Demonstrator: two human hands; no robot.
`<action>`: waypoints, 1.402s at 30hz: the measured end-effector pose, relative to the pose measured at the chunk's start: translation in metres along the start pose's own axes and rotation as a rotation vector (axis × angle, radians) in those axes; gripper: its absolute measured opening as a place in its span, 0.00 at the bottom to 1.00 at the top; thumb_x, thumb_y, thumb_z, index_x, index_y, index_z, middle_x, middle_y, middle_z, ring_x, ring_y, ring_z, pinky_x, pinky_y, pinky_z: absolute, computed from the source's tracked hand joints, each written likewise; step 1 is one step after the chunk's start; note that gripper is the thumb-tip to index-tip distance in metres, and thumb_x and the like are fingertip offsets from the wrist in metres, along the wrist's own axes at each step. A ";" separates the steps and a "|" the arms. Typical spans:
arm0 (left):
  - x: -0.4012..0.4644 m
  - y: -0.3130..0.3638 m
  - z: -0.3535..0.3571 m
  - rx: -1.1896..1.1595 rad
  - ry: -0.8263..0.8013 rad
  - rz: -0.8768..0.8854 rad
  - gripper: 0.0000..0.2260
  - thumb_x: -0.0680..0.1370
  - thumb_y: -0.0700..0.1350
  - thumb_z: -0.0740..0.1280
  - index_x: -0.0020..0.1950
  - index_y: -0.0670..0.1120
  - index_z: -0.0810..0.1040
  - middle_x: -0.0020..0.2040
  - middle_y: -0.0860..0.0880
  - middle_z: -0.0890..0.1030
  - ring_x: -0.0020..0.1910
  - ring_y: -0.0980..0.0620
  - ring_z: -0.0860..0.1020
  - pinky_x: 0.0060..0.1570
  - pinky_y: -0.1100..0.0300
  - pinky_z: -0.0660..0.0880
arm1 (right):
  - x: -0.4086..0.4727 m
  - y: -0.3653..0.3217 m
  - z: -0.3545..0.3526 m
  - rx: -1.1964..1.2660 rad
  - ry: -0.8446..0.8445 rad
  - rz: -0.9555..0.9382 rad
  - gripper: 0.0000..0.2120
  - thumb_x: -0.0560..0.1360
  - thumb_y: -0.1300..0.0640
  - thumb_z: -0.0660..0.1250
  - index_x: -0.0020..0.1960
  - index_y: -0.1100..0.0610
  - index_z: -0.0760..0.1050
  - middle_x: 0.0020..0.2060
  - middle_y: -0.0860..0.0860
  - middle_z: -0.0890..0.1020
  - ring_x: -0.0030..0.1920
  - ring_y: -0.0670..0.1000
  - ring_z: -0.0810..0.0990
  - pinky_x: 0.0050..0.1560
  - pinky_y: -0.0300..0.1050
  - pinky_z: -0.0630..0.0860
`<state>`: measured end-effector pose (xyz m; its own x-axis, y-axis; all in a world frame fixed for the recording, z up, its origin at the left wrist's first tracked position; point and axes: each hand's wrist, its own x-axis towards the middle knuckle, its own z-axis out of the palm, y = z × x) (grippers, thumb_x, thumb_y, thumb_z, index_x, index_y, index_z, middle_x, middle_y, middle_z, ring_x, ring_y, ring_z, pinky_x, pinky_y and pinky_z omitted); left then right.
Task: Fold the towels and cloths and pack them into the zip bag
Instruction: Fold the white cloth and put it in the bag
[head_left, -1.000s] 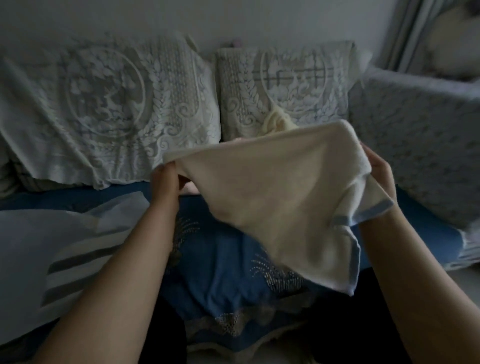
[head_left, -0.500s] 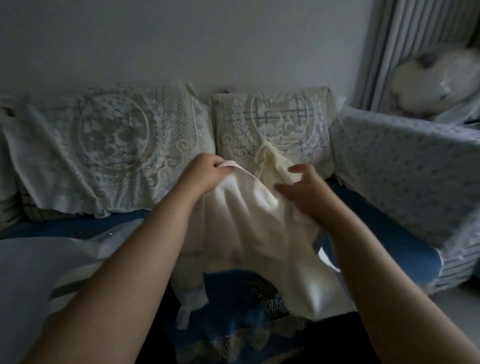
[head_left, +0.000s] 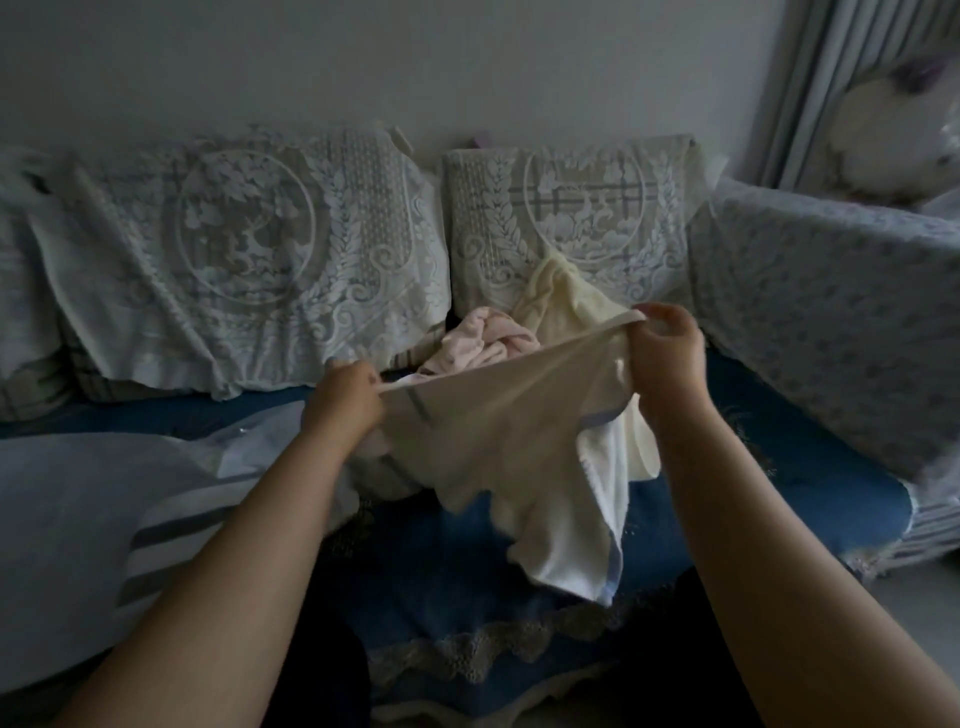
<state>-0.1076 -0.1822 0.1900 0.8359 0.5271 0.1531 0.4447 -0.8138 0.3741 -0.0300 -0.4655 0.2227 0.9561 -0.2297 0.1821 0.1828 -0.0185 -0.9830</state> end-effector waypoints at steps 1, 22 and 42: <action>0.003 -0.006 0.001 -0.053 -0.028 -0.016 0.06 0.75 0.39 0.60 0.43 0.47 0.76 0.52 0.42 0.75 0.44 0.43 0.75 0.43 0.55 0.71 | 0.006 0.003 -0.003 0.010 0.007 0.043 0.11 0.75 0.61 0.62 0.55 0.52 0.75 0.48 0.50 0.79 0.47 0.51 0.81 0.44 0.42 0.77; -0.072 -0.013 0.137 -0.205 -0.687 0.248 0.05 0.74 0.51 0.69 0.44 0.52 0.75 0.44 0.53 0.78 0.46 0.50 0.78 0.44 0.59 0.73 | -0.042 0.102 0.033 -1.192 -0.921 -0.409 0.14 0.75 0.45 0.64 0.53 0.54 0.77 0.60 0.53 0.70 0.60 0.55 0.71 0.56 0.51 0.73; -0.134 -0.026 0.224 0.246 -0.122 1.089 0.08 0.72 0.43 0.69 0.50 0.47 0.78 0.44 0.45 0.78 0.41 0.45 0.77 0.37 0.56 0.73 | -0.067 0.133 -0.037 -0.811 -0.743 -0.402 0.07 0.77 0.57 0.64 0.52 0.57 0.78 0.57 0.51 0.79 0.58 0.51 0.75 0.53 0.43 0.71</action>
<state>-0.1593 -0.2869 -0.0455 0.8376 -0.5112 0.1928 -0.5021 -0.8593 -0.0972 -0.0785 -0.4885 0.0784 0.8106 0.5543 0.1890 0.5593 -0.6372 -0.5302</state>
